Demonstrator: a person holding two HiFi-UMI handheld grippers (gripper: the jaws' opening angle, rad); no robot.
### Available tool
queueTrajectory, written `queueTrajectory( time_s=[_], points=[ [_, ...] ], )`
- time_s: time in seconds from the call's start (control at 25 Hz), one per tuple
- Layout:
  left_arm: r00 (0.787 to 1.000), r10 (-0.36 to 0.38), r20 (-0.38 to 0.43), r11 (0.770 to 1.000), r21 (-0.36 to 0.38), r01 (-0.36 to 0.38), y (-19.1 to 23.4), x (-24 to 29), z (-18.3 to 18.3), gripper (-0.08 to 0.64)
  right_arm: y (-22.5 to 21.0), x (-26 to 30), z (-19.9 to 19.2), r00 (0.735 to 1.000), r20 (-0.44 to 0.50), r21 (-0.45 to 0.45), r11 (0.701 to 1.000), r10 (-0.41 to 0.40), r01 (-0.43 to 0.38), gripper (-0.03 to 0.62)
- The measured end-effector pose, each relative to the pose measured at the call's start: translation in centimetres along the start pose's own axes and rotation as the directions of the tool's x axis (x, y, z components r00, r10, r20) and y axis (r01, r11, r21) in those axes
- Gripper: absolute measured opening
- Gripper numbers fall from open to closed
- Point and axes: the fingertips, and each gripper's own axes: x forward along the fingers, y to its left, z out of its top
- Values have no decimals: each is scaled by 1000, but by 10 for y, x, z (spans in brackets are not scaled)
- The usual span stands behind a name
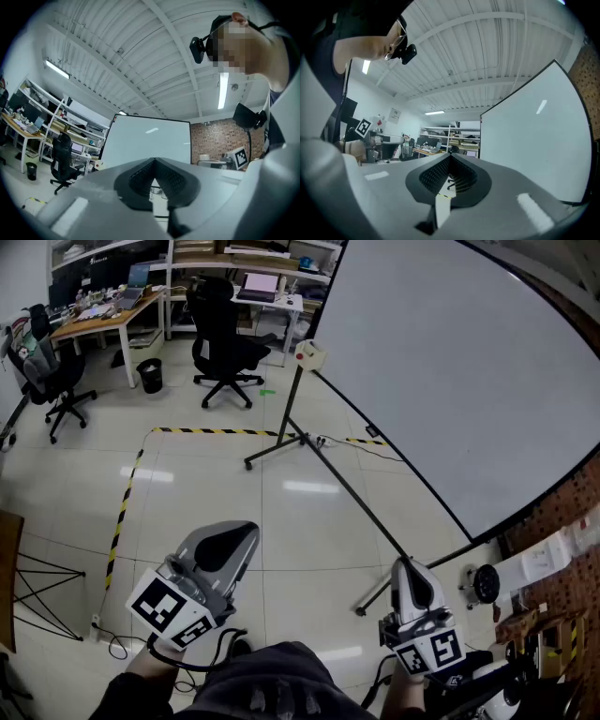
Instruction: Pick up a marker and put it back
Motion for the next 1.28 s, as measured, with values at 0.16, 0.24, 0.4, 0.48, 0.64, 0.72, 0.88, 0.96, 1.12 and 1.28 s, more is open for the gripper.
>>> queueTrajectory(
  time_s=[0.16,0.24,0.4,0.48,0.64,0.72,0.88,0.96,1.12,1.28],
  points=[
    [1000,9,6,1000,25,-9,31,17,6,6,-6,41,4,999,33,-14,999,29,-28,2],
    [1000,16,5,999,48,-16,44,30,8,6,-13,61,2,998,47,-11,999,46,-45,2],
    [999,36,-21,994,102,-34,67,64,12,6,-38,101,-8,995,60,21,996,83,-84,2],
    [998,51,-36,991,125,-46,79,87,12,6,-58,123,-14,993,64,38,994,103,-105,2],
    [995,81,-55,987,142,-73,103,141,11,6,-109,166,-19,988,73,60,989,134,-139,2],
    [992,107,-64,985,144,-97,116,164,6,6,-131,188,-24,986,68,74,985,153,-158,2],
    [984,167,-59,979,130,-158,150,195,4,6,-155,233,-27,978,65,82,976,197,-202,2],
    [981,186,-52,975,136,-177,168,208,5,6,-163,253,-28,974,69,79,972,218,-223,2],
    [975,220,-14,965,152,-215,209,233,4,6,-179,298,-35,962,80,53,963,261,-265,2],
    [977,214,-8,968,134,-211,260,256,3,6,-187,349,-39,964,66,39,965,256,-259,2]
  ],
)
